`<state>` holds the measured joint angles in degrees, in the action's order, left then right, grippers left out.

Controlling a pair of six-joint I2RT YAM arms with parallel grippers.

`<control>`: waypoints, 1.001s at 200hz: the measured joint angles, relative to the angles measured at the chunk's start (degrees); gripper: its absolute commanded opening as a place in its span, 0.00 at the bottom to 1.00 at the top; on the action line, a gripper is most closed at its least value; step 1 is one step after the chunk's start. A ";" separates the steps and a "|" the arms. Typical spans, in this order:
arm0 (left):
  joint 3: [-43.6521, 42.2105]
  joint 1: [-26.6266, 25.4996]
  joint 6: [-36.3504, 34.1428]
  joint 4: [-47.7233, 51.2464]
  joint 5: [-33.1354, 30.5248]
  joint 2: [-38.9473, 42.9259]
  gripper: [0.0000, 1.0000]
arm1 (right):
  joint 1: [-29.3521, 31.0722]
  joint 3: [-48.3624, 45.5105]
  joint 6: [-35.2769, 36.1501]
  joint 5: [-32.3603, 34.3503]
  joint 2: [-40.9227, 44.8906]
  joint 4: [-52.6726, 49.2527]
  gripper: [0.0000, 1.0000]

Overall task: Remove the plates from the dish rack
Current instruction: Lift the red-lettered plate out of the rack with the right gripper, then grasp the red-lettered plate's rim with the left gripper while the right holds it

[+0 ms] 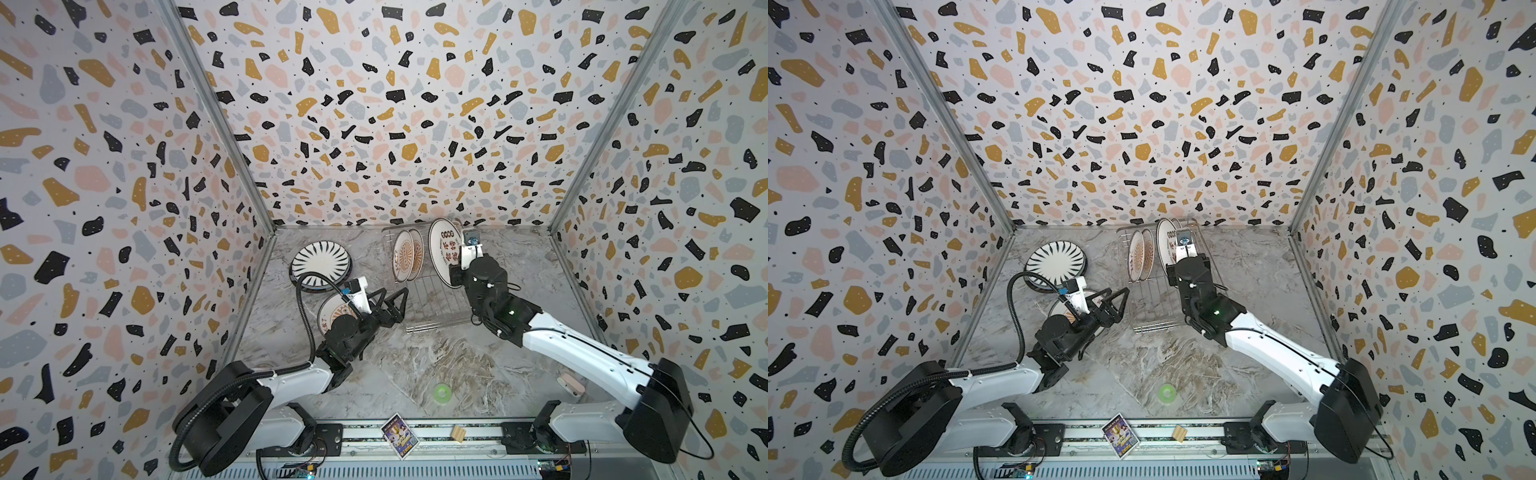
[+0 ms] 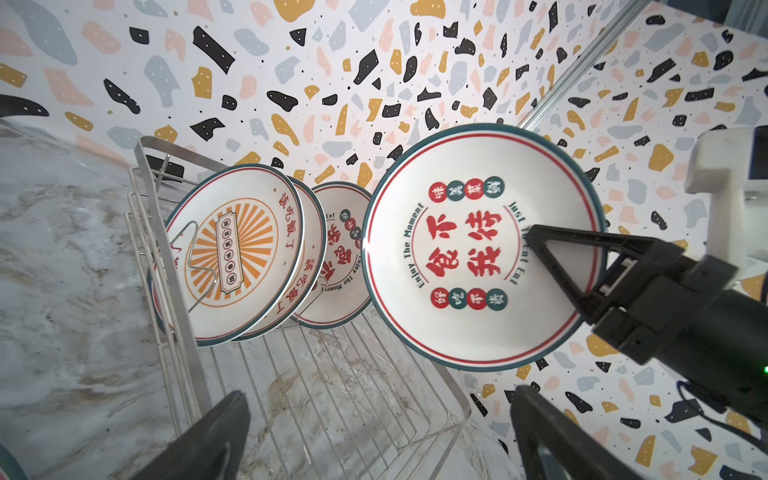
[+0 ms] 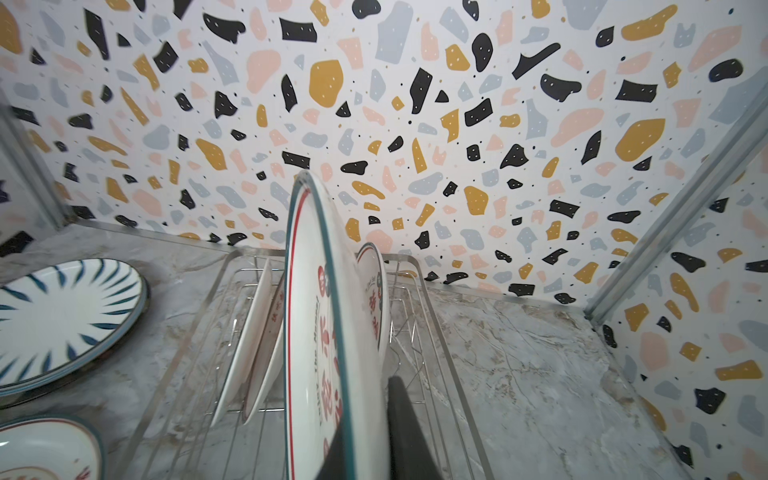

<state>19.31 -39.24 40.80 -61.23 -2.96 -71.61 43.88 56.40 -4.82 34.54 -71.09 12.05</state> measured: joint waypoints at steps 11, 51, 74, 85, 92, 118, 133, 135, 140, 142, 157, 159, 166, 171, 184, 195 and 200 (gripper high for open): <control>0.00 0.00 -1.40 2.23 0.52 1.66 1.00 | -1.55 -2.43 -1.42 -3.93 3.17 0.57 0.07; 0.00 0.00 -5.03 6.82 3.63 6.16 1.00 | -10.01 -9.70 -7.58 -20.17 9.86 2.75 0.06; -0.83 0.00 -5.66 6.36 6.05 6.03 1.00 | -14.95 -12.92 -11.23 -29.59 10.91 3.78 0.06; -1.75 0.00 -5.68 5.62 7.06 5.75 1.00 | -16.98 -14.47 -13.09 -34.29 11.13 4.66 0.07; -2.21 0.00 -5.70 5.51 7.52 5.55 1.00 | -18.03 -15.34 -14.21 -37.42 11.17 5.27 0.07; -2.80 0.00 -5.68 5.20 9.03 4.72 1.00 | -20.83 -18.29 -18.53 -48.70 10.88 9.27 0.06; -2.97 0.00 -5.66 3.96 9.60 4.15 1.00 | -21.55 -18.64 -20.65 -53.83 9.53 11.98 0.06; -2.97 0.00 -5.66 3.80 9.57 4.02 1.00 | -21.62 -18.64 -20.96 -54.51 9.29 12.37 0.06; -3.02 0.00 -5.64 3.26 9.60 3.74 1.00 | -21.68 -18.64 -21.64 -56.11 8.46 13.55 0.06; -3.04 0.00 -5.62 3.06 9.60 3.61 1.00 | -21.73 -18.64 -22.03 -56.70 8.15 14.03 0.06; -3.15 0.00 -5.09 1.92 9.44 2.47 1.00 | -21.75 -18.97 -23.82 -60.00 6.12 17.09 0.05; -3.15 0.00 -5.01 1.88 9.40 2.38 1.00 | -21.75 -19.06 -24.02 -60.35 5.90 17.49 0.05; -3.21 0.00 -4.55 1.68 9.20 1.90 1.00 | -21.75 -19.65 -24.94 -61.42 5.22 18.91 0.05; -3.26 0.00 -4.15 1.64 8.96 1.62 0.98 | -21.75 -20.15 -25.42 -62.07 4.94 19.74 0.05; -3.50 0.00 -2.89 1.33 8.11 1.05 0.96 | -21.75 -21.68 -26.73 -63.54 4.46 21.66 0.05; -3.85 0.00 -1.97 0.63 7.56 0.59 0.93 | -21.75 -22.71 -27.67 -64.52 4.07 23.15 0.05; -3.96 0.00 -1.44 0.28 7.32 0.39 0.91 | -21.75 -22.99 -28.13 -65.07 3.85 23.67 0.05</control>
<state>15.35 -39.24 39.35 -60.95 4.36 -71.22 22.13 33.41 -32.95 -30.52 -67.24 35.73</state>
